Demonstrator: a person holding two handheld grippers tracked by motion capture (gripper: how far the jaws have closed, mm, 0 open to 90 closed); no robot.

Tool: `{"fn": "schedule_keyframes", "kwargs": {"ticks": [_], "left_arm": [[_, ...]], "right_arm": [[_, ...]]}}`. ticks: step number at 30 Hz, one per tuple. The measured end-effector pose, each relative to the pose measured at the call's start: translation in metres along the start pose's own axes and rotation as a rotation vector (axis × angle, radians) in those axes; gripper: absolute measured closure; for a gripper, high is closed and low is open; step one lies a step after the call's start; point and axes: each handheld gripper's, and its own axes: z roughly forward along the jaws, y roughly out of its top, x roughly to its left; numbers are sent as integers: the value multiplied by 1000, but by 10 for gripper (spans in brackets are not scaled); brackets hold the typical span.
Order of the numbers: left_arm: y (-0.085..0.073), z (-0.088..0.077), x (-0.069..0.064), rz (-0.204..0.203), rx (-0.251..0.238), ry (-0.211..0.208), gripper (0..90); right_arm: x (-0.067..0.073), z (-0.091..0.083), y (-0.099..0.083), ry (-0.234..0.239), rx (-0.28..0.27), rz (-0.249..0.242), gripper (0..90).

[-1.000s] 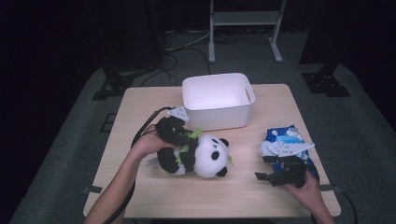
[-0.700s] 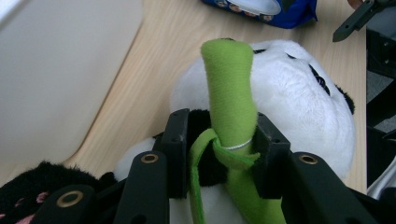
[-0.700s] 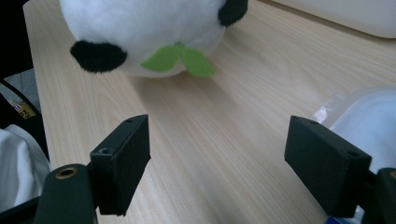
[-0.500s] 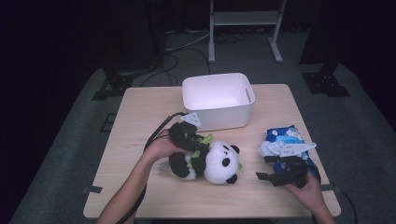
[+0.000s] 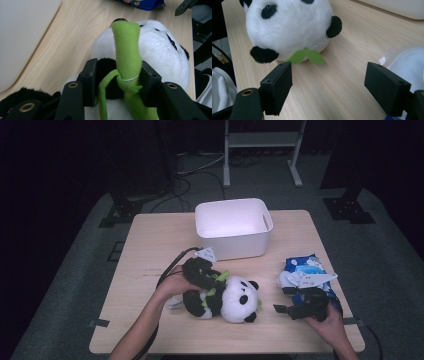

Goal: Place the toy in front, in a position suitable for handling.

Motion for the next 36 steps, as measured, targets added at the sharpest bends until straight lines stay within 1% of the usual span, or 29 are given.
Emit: {"fn": "schedule_keyframes", "kwargs": {"ticks": [7,10,12,16,20,22,25,27,33,34,36], "left_arm": [[4,-4,-1,24,21,-7,471],[5,-8,-1,16,10,-11,443],[5,-12,0,13,-6,-11,423],[6,-24,-1,12,-19,-2,393],[5,-36,-1,14,-38,7,382],[4,-42,-1,9,-46,13,380],[0,-49,0,13,-46,19,380],[-3,-54,0,6,-53,20,373],[-12,-61,2,-3,-53,23,366],[-15,-62,2,-11,-60,26,363],[-19,-64,3,-14,-65,24,362]], "right_arm": [[-1,-1,0,-2,-3,4,209],[-1,-1,0,-3,-6,3,209],[-1,-2,-1,-4,-7,2,209],[0,-3,0,-6,-9,3,209],[0,-2,0,-6,-10,1,209],[0,-2,0,-6,-10,2,209],[0,-2,0,-7,-12,1,209],[0,-3,0,-10,-11,0,209],[-1,-5,1,-13,-20,4,209],[-2,-5,1,-14,-20,3,209],[-2,-6,1,-17,-20,3,209]]}}
